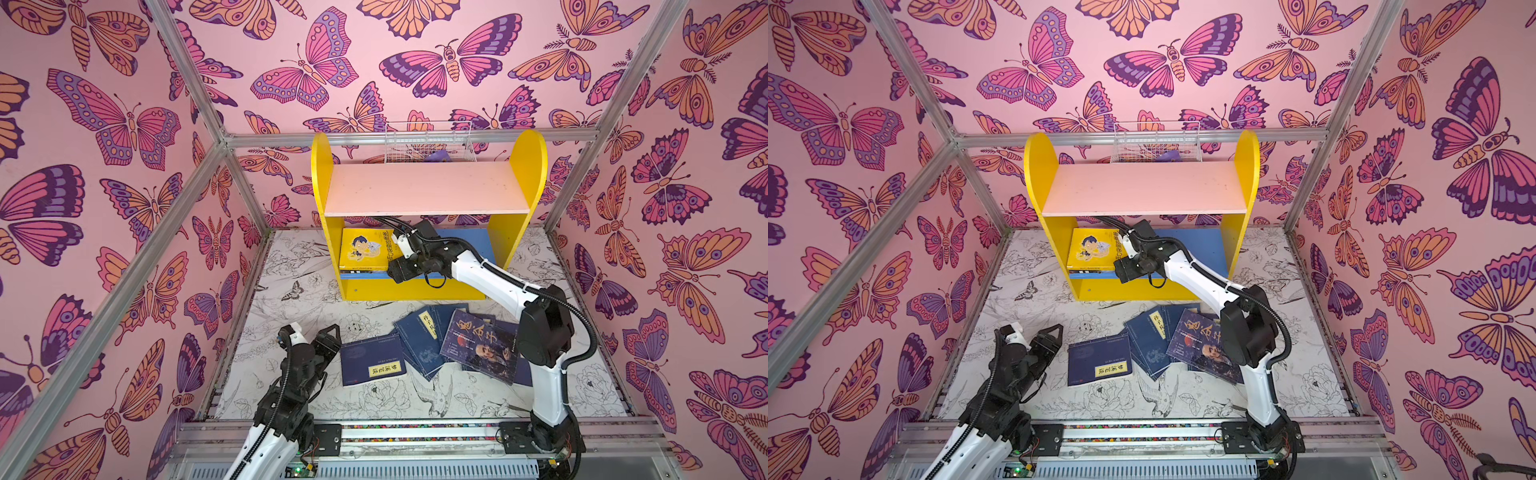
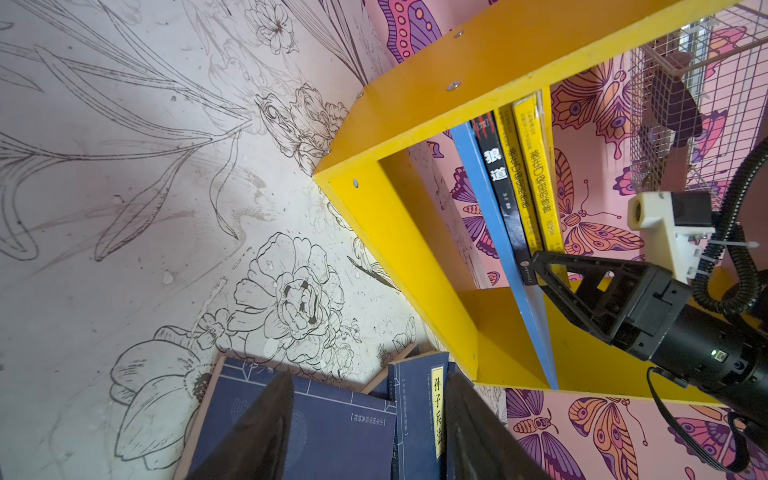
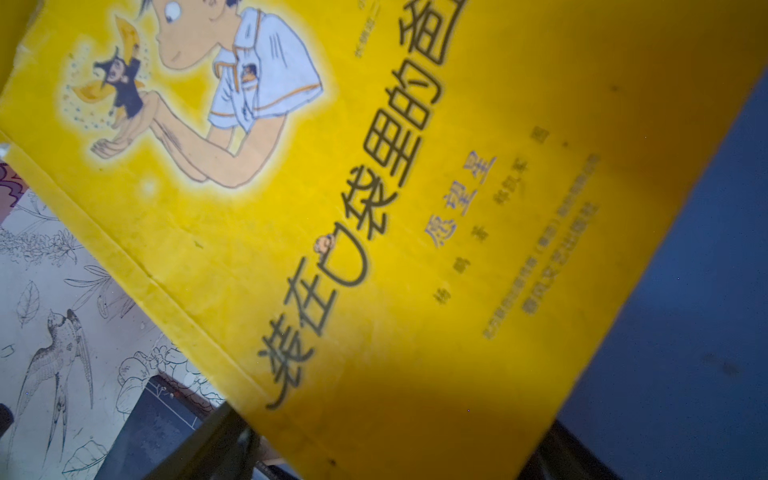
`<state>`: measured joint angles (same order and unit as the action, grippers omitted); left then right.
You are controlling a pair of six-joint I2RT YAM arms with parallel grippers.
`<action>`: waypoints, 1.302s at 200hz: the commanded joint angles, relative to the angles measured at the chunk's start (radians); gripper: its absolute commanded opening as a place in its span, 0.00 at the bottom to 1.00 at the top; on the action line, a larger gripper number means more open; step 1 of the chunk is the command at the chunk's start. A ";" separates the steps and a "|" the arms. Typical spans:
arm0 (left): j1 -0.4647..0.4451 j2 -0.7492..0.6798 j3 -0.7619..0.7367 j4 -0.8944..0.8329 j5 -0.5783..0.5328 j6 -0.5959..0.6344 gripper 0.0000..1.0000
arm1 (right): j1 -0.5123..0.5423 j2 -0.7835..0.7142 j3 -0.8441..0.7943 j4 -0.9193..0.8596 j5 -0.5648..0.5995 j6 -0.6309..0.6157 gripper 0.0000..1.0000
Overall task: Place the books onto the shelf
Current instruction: 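Push the yellow book flat onto the blue shelf with the right gripper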
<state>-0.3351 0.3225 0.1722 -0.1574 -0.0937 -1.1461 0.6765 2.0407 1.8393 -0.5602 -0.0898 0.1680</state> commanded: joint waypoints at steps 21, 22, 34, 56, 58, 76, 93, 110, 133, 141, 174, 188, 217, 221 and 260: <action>-0.004 -0.005 -0.020 0.008 0.015 -0.003 0.61 | 0.010 0.022 0.017 0.040 -0.046 0.026 0.84; -0.004 -0.005 -0.020 0.008 0.016 -0.003 0.61 | 0.010 0.021 0.016 0.041 -0.048 0.026 0.84; -0.004 -0.005 -0.020 0.007 0.017 -0.003 0.60 | 0.009 0.020 0.013 0.047 -0.064 0.027 0.85; -0.004 -0.007 -0.018 0.010 0.020 -0.002 0.60 | 0.010 0.016 -0.002 0.070 -0.082 0.034 0.85; -0.004 -0.007 -0.019 0.012 0.021 0.000 0.61 | 0.010 0.015 -0.003 0.072 -0.085 0.033 0.86; -0.004 -0.004 -0.011 0.013 0.029 0.014 0.61 | 0.011 0.004 -0.011 0.091 -0.090 0.038 0.86; -0.004 0.001 -0.001 0.014 0.036 0.027 0.61 | 0.009 -0.026 -0.044 0.120 -0.042 0.047 0.86; -0.004 0.010 0.010 0.013 0.045 0.043 0.61 | 0.009 -0.072 -0.105 0.168 0.000 0.052 0.87; -0.004 0.039 0.022 0.037 0.058 0.068 0.61 | 0.007 -0.137 -0.171 0.201 0.025 0.047 0.89; -0.004 0.056 0.029 0.048 0.062 0.077 0.61 | 0.007 -0.164 -0.201 0.211 0.036 0.041 0.89; -0.004 0.177 0.069 0.179 0.084 0.095 0.61 | 0.001 -0.289 -0.336 0.256 0.088 0.040 0.89; -0.004 0.254 0.105 0.235 0.093 0.113 0.50 | -0.010 -0.340 -0.387 0.265 0.093 0.053 0.89; -0.004 0.466 0.231 0.348 0.159 0.152 0.10 | -0.033 -0.423 -0.473 0.270 0.098 0.055 0.88; -0.004 0.496 0.250 0.358 0.168 0.161 0.06 | -0.036 -0.431 -0.485 0.271 0.100 0.052 0.88; -0.028 0.710 0.421 0.397 0.139 0.263 0.00 | -0.064 -0.515 -0.561 0.268 0.110 0.048 0.88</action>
<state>-0.3466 0.9604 0.5251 0.1600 0.0563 -0.9722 0.6289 1.5745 1.3128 -0.3016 0.0002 0.2165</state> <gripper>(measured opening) 0.051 0.884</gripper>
